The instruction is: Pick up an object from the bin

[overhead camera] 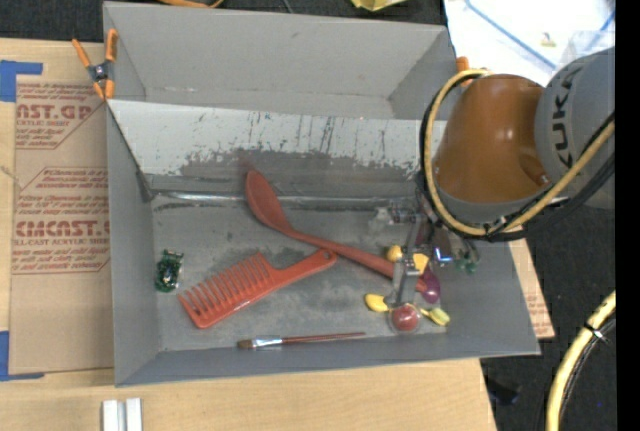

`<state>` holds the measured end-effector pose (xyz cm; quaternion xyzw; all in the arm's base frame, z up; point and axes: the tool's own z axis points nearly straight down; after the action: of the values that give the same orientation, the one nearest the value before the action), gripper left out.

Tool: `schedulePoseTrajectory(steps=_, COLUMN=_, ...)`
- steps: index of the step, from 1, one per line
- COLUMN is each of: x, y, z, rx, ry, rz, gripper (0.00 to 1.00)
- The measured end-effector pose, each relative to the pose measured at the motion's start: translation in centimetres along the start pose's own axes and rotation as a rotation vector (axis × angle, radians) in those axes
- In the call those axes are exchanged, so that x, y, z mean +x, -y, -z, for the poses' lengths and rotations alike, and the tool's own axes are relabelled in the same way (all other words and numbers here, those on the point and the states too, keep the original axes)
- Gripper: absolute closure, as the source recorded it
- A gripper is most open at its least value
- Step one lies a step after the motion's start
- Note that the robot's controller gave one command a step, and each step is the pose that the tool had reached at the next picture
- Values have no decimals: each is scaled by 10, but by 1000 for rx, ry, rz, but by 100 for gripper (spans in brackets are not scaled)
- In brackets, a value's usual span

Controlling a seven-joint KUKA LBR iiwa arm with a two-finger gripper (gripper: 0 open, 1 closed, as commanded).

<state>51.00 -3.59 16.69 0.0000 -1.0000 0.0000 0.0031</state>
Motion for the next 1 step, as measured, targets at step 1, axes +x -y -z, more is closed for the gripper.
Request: schedulePoseTrajectory(steps=1, x=-2, y=0, z=3, rx=1, ry=7, rz=1, gripper=0)
